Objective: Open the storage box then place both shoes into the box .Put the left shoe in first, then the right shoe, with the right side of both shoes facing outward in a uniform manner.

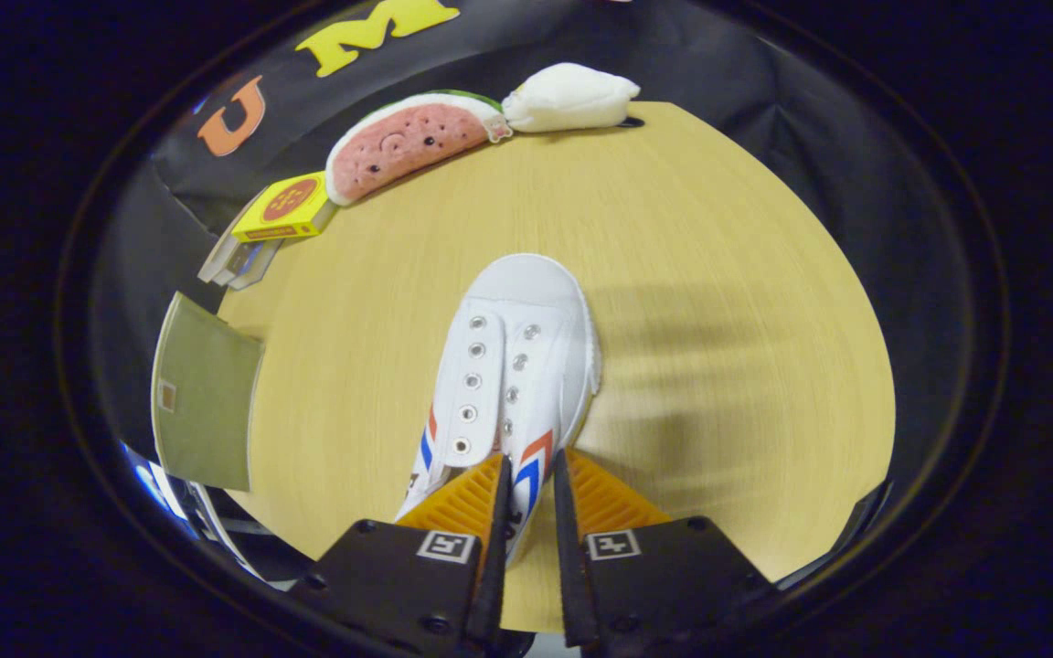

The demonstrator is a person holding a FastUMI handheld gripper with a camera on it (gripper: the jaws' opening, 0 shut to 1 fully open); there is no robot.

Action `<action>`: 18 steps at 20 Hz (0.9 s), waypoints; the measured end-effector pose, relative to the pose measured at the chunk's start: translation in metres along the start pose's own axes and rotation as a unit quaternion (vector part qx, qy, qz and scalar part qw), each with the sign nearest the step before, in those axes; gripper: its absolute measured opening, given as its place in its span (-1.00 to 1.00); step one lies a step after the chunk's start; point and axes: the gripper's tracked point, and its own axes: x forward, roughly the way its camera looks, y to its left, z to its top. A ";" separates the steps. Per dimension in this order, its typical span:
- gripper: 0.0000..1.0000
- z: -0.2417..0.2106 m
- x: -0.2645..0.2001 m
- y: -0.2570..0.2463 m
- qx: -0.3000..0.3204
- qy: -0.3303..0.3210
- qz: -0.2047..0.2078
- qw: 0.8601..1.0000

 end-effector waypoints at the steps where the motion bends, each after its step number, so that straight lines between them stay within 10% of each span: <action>1: -0.67 0.001 -0.001 -0.001 0.018 -0.001 0.002 1.000; 11: -0.87 -0.014 -0.050 0.060 0.045 -0.024 0.017 0.999; 18: -0.87 -0.033 -0.124 0.203 0.051 -0.050 0.036 0.997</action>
